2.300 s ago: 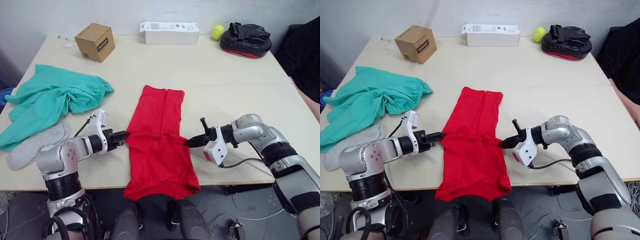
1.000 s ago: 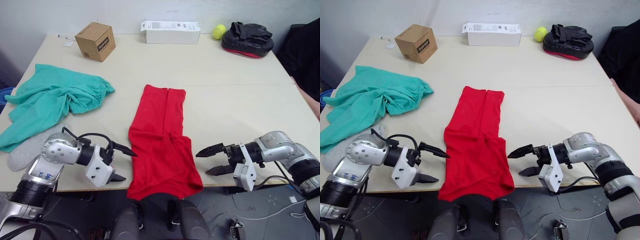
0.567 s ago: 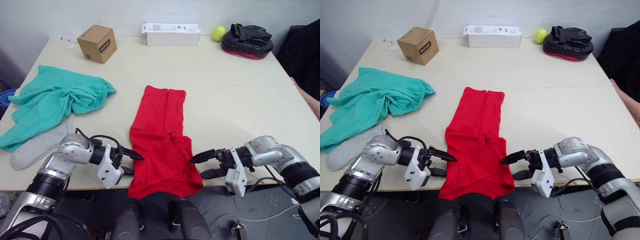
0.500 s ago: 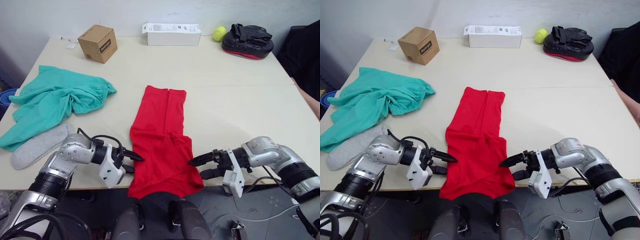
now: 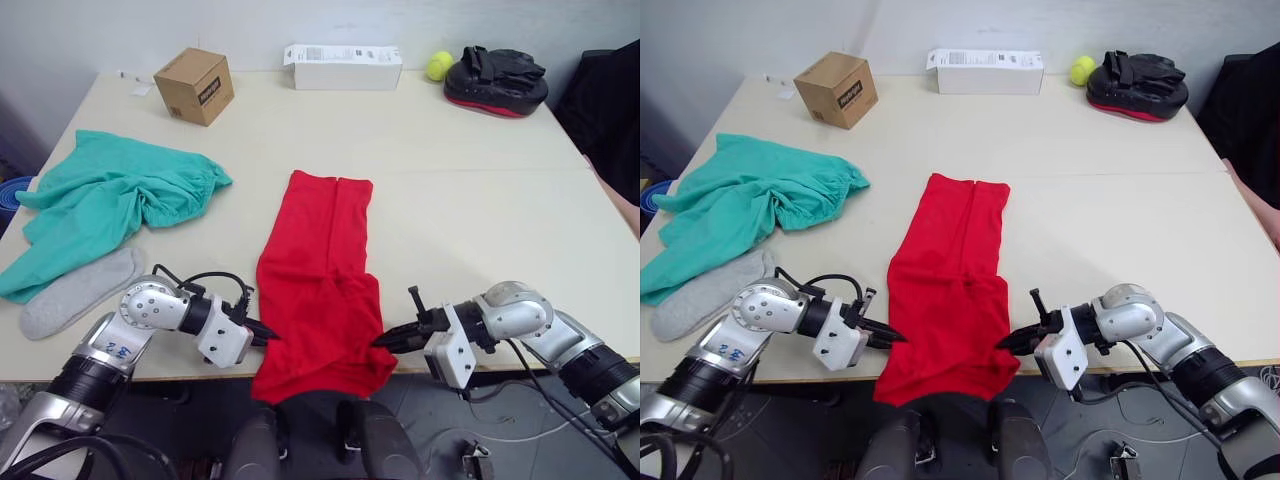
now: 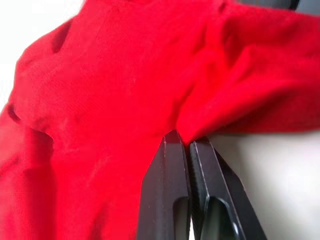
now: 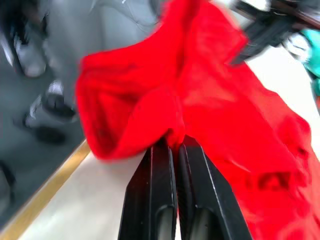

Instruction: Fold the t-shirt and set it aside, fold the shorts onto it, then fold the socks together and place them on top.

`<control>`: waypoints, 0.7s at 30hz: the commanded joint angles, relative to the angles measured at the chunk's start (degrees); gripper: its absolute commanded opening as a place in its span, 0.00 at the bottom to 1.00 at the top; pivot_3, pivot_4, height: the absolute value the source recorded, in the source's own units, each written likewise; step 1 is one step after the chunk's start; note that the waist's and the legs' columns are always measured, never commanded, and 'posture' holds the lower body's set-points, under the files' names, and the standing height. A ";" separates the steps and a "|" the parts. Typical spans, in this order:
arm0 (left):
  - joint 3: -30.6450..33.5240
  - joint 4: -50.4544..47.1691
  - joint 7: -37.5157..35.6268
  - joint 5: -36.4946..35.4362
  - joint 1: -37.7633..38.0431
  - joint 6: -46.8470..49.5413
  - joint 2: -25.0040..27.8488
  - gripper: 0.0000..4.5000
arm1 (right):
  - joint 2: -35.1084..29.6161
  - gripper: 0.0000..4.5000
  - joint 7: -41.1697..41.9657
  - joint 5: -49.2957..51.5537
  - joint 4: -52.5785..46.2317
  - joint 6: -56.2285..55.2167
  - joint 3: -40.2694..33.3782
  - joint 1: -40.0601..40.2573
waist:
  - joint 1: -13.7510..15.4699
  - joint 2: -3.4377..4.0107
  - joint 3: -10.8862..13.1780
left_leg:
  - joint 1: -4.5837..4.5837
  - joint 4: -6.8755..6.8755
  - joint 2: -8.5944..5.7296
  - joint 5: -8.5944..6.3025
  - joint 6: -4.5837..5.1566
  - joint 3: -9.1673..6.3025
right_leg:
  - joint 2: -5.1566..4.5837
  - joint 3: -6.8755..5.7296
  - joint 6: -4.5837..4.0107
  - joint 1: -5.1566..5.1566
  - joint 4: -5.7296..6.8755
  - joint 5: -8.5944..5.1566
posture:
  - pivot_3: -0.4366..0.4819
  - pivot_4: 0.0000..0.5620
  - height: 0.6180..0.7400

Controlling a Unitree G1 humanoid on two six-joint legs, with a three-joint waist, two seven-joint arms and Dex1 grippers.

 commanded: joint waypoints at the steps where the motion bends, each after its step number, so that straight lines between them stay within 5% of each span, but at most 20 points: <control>1: 2.44 -10.62 -3.74 -8.10 4.88 10.89 5.25 0.00 | -4.64 0.01 4.12 10.41 -10.73 12.19 -4.47 3.67 | 0.17 0.02 0.02 | -0.05 -0.02 0.01 -0.01 -0.01 -0.02 | 0.00 -0.01 -0.01 -0.04 -0.02 0.00 | 0.48 0.27 1.00; 7: 6.48 -22.76 -3.49 -11.95 12.57 18.73 9.87 0.00 | -9.68 0.01 8.11 19.95 -23.96 27.20 -11.66 10.50 | 0.61 0.07 0.04 | -0.15 -0.04 0.00 -0.12 0.03 -0.09 | -0.01 -0.07 -0.06 -0.01 -0.30 -0.03 | 0.48 0.27 1.00; 12: 9.48 -25.88 0.09 -13.78 12.91 27.35 8.47 0.00 | -8.62 0.01 7.94 24.27 -28.24 37.20 -17.35 12.24 | 0.65 0.07 0.05 | -0.21 -0.03 -0.02 -0.29 -0.20 -0.09 | -0.01 -0.07 -0.07 -0.02 -0.43 -0.05 | 0.48 0.27 1.00; 21: 15.78 -18.86 12.83 -21.44 0.00 51.91 0.16 0.00 | 1.74 0.01 6.65 23.42 -18.33 51.70 -22.03 -2.25 | 0.62 0.04 0.08 | -0.28 0.00 -0.03 -0.25 -0.14 -0.08 | 0.02 -0.07 -0.03 -0.06 -0.48 -0.02 | 0.48 0.27 1.00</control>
